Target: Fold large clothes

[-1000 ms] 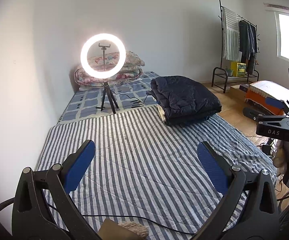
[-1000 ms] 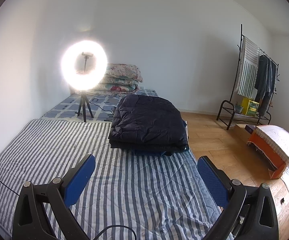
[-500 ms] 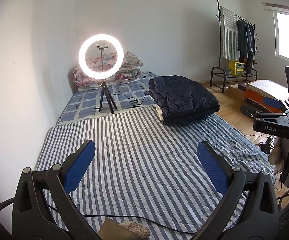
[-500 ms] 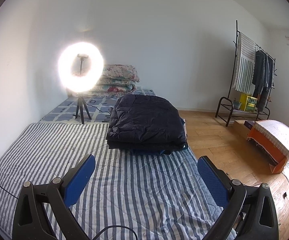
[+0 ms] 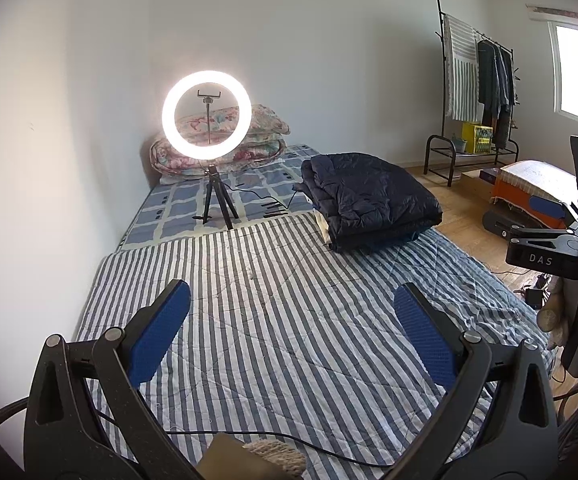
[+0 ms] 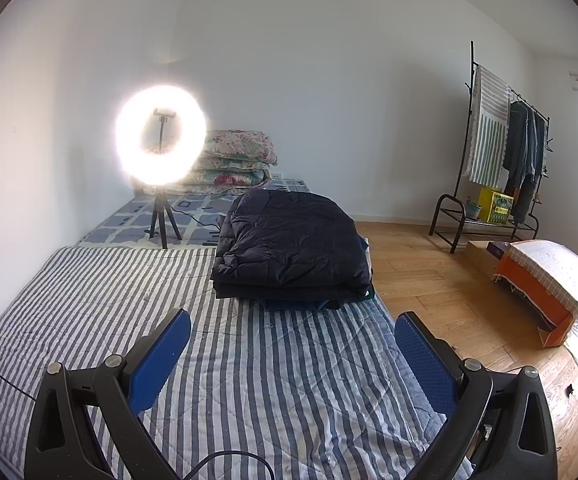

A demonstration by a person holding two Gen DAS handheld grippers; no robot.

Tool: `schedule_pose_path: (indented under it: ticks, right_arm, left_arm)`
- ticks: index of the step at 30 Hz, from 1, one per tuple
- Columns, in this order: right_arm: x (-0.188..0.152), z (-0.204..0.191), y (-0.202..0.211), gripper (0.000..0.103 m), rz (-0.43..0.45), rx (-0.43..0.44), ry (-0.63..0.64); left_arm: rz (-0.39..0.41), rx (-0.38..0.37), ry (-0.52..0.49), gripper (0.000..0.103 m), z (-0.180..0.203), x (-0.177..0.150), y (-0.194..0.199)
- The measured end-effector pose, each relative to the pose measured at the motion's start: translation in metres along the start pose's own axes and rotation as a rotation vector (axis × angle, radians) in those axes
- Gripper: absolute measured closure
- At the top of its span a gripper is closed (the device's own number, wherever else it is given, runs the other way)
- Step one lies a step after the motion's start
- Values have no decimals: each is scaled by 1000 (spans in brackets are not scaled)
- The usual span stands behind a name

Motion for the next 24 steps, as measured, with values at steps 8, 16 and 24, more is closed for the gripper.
schedule_pose_path:
  ticks: [8,16,24]
  right_arm:
    - [0,-3,2,0,3,-7,11]
    - [1,-6,3,0,7,-10,19]
    - [2,-8,2,0,3,-9,24]
  left_arm:
    - [-3,0,13,0,2,2,3]
    - [-1,-5,23,0,3,1,5]
    - [-2,-4,27,0,3,1,5]
Point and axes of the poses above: each gripper's, at about its wrist camera, not at the fingertips, and y roughly against the way its jaws point, z to its right, x to its top, the point moved 7 cm from there along -y, roughly the way its jaws point, and after that the axes turned 12 degrees about -z, right-handed, at the moved point
